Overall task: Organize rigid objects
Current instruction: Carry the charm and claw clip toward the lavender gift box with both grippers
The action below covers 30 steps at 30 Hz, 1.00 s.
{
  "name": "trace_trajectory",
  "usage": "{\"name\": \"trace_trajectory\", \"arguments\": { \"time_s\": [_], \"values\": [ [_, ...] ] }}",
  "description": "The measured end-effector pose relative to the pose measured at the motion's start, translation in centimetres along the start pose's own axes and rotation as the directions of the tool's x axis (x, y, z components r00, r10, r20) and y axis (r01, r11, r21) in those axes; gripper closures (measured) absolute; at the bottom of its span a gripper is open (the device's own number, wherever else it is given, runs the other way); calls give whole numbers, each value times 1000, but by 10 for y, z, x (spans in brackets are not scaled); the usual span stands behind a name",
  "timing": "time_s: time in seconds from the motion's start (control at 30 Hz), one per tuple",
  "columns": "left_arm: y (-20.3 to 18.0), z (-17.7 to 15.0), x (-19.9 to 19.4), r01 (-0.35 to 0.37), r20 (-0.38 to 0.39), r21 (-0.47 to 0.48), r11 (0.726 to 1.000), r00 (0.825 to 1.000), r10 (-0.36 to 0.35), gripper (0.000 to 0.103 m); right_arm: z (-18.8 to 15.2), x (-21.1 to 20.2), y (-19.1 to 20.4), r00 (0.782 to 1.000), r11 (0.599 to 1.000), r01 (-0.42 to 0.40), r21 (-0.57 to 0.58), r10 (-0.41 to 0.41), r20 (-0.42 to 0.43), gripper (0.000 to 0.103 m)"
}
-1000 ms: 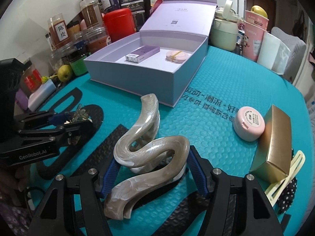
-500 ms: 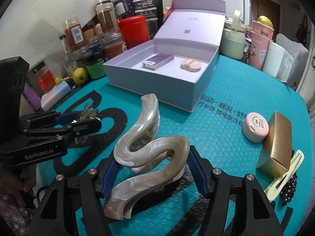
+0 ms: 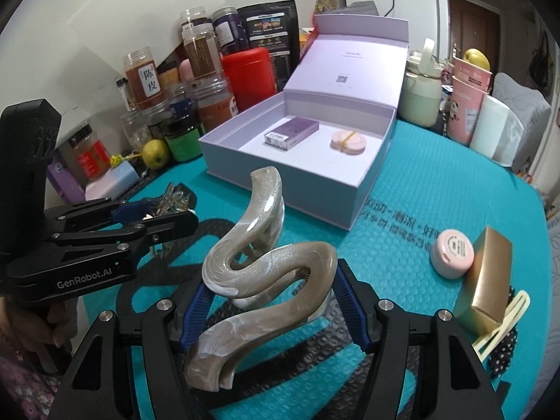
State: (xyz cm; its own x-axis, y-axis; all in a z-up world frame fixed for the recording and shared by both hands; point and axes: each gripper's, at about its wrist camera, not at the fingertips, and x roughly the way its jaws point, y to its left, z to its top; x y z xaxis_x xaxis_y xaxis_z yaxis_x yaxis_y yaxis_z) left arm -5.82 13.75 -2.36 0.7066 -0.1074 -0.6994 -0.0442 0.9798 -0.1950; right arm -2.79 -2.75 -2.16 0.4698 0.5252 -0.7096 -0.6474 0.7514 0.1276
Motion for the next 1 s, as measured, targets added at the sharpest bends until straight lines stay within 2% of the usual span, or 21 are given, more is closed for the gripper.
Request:
{"name": "trace_trajectory", "arguments": {
  "time_s": [0.47, 0.73, 1.0],
  "values": [
    [-1, 42, 4, 4, 41, 29, 1000, 999, -5, 63, 42, 4, -7, 1000, 999, -31, -21, 31, -1, 37],
    [-2, 68, 15, 15, 66, 33, 999, 998, -17, 63, 74, 9, -17, 998, 998, -43, -37, 44, 35, 37],
    [-3, 98, 30, 1, 93, 76, 997, 996, -8, 63, 101, 21, -31, 997, 999, -30, -42, 32, 65, 37]
  ]
}}
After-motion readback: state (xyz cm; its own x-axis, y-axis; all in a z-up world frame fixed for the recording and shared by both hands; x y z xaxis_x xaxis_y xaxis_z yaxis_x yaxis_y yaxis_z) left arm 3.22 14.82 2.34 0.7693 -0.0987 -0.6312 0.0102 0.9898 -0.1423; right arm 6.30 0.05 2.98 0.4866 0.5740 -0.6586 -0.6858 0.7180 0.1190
